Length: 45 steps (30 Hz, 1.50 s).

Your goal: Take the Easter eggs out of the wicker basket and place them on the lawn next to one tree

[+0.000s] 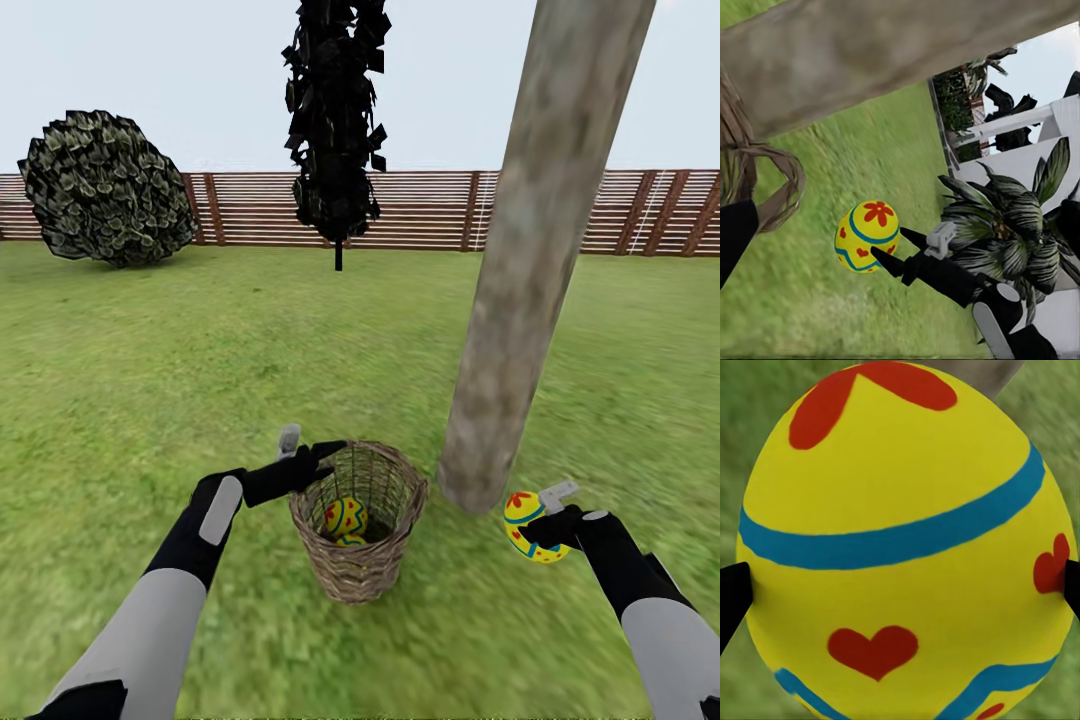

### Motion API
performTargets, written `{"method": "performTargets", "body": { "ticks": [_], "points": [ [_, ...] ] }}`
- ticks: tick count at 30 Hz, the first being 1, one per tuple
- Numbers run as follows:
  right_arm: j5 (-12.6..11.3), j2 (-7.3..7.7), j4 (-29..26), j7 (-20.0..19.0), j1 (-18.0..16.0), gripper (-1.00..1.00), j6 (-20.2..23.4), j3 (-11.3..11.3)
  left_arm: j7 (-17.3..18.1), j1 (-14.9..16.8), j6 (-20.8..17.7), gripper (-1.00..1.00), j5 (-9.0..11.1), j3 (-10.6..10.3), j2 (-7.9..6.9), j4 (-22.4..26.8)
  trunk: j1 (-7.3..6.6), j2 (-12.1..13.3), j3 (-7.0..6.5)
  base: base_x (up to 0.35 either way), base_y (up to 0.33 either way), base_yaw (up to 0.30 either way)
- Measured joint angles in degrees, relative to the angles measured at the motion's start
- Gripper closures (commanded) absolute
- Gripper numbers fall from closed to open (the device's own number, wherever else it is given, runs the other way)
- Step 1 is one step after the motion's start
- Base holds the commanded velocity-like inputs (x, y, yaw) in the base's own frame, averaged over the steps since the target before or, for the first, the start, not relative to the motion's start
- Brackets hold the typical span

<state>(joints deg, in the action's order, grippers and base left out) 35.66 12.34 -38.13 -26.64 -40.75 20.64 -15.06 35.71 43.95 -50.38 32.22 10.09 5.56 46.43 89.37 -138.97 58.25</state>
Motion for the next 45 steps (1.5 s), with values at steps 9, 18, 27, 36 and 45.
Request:
{"method": "performTargets", "body": {
  "ticks": [9,18,27,36,45],
  "points": [
    [0.0,0.00,0.0,0.0,0.0,1.00,0.0,0.0,0.0,0.0,0.0,-1.00,0.0,-0.9,-0.18,0.0,1.98,-3.6,1.62,0.000,0.000,0.000],
    [0.0,-0.01,0.0,0.0,0.0,1.00,0.0,0.0,-0.1,0.0,0.0,-1.00,0.0,-1.0,-0.19,0.0,2.54,-4.3,3.55,-0.173,-0.164,0.000],
    [0.1,-0.58,-0.1,0.1,0.0,1.00,0.0,0.0,0.0,0.0,0.0,-1.00,0.1,-0.8,-0.27,0.1,2.72,-4.4,5.43,-0.116,-0.108,0.110],
    [0.1,-0.65,-0.1,0.1,0.0,1.00,0.0,0.0,6.3,0.0,1.3,-1.00,0.2,-0.9,-0.32,-0.1,2.69,-4.5,5.48,0.093,-0.085,0.020],
    [-0.1,-5.22,1.9,12.2,0.0,1.00,-3.4,-0.1,6.4,0.0,2.3,-1.00,0.1,-1.0,-0.18,-0.2,2.69,-4.5,5.48,0.248,-0.234,0.000]
  ]
}}
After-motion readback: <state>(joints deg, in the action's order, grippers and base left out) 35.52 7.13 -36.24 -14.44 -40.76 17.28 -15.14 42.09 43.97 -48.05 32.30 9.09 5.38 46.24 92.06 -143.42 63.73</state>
